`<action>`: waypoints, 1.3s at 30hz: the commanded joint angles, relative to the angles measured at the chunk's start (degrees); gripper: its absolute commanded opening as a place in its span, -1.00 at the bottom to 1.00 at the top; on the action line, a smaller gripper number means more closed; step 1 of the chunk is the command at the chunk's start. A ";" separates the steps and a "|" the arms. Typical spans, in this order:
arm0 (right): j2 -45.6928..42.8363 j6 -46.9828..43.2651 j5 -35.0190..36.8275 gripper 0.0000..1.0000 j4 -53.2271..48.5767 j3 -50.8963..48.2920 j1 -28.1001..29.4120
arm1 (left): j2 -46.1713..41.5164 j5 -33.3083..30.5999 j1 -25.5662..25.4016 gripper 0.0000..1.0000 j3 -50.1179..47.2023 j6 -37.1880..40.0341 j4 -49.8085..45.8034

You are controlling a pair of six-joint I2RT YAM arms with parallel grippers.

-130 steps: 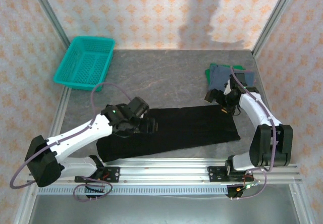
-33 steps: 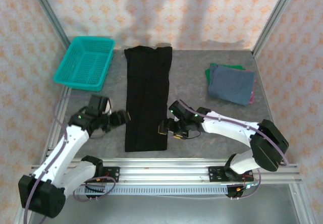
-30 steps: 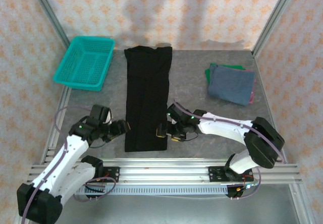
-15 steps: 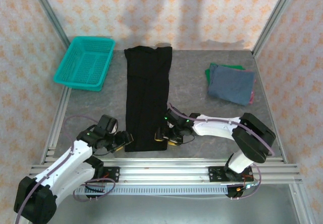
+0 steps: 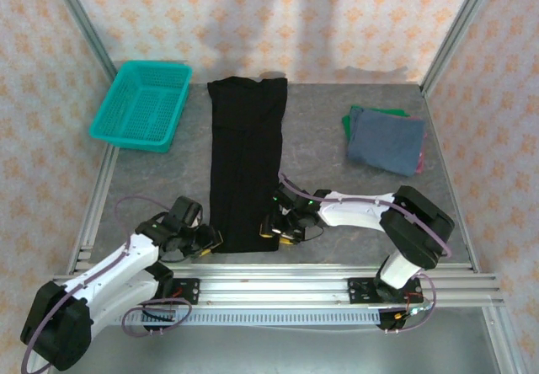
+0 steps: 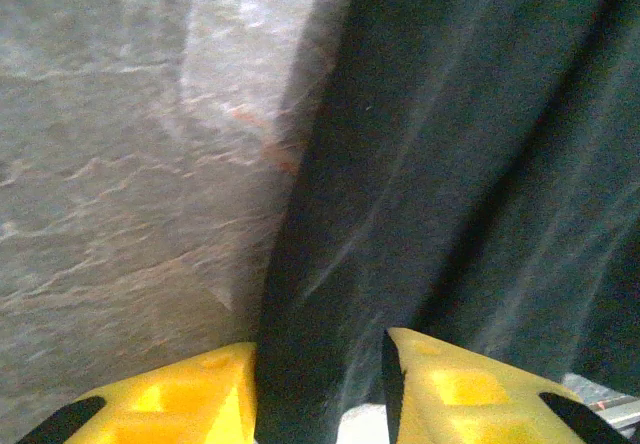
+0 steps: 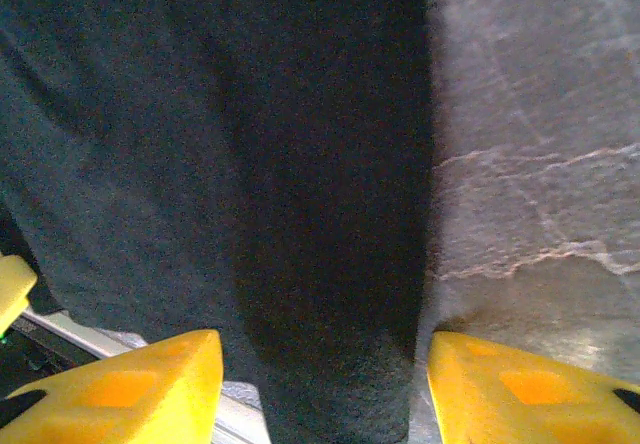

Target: Fold and stack the t-shirts

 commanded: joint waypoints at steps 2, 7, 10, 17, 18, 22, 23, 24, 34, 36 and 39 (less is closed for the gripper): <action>3.64 1.01 -1.15 0.00 5.86 0.23 0.82 | 1.11 0.64 -1.26 -0.42 -0.49 -1.53 5.19; 4.37 1.44 -1.55 -0.29 5.99 0.96 1.00 | 2.59 0.20 -2.40 -0.60 -0.51 -1.68 6.68; 4.21 1.76 -2.02 -0.62 5.93 0.75 1.07 | 2.49 -0.19 -2.80 -0.75 -0.16 -0.97 5.34; -0.53 2.22 -0.88 -1.00 -0.03 -0.38 1.08 | -7.70 -2.98 -3.13 -1.00 0.74 -1.77 -4.95; -1.77 2.41 -0.48 -1.00 -0.96 -0.72 1.15 | -9.42 -3.24 -3.12 -1.00 0.58 -2.19 -6.47; -6.23 4.17 0.47 -1.00 -3.89 -2.57 1.39 | -16.00 -3.73 -4.39 -1.00 0.86 -5.48 -9.90; -7.44 4.79 0.64 -1.00 -4.50 -3.17 1.59 | -17.44 -4.05 -5.21 -1.00 1.53 -6.71 -10.73; -8.69 5.45 1.10 -1.00 -5.44 -3.57 1.97 | -18.70 -4.80 -6.00 -1.00 2.61 -7.37 -12.28; -17.98 7.68 5.32 -1.00 -13.26 -1.39 2.80 | -16.61 -7.44 -9.11 -1.00 11.69 -7.43 -16.40; -17.29 6.37 6.47 -1.00 -15.22 1.09 2.63 | -14.26 -8.15 -9.10 -1.00 13.95 -7.39 -14.52; -15.43 3.71 6.11 -1.00 -17.73 5.41 0.01 | -7.67 -8.29 -8.45 -1.00 18.83 -6.20 -12.81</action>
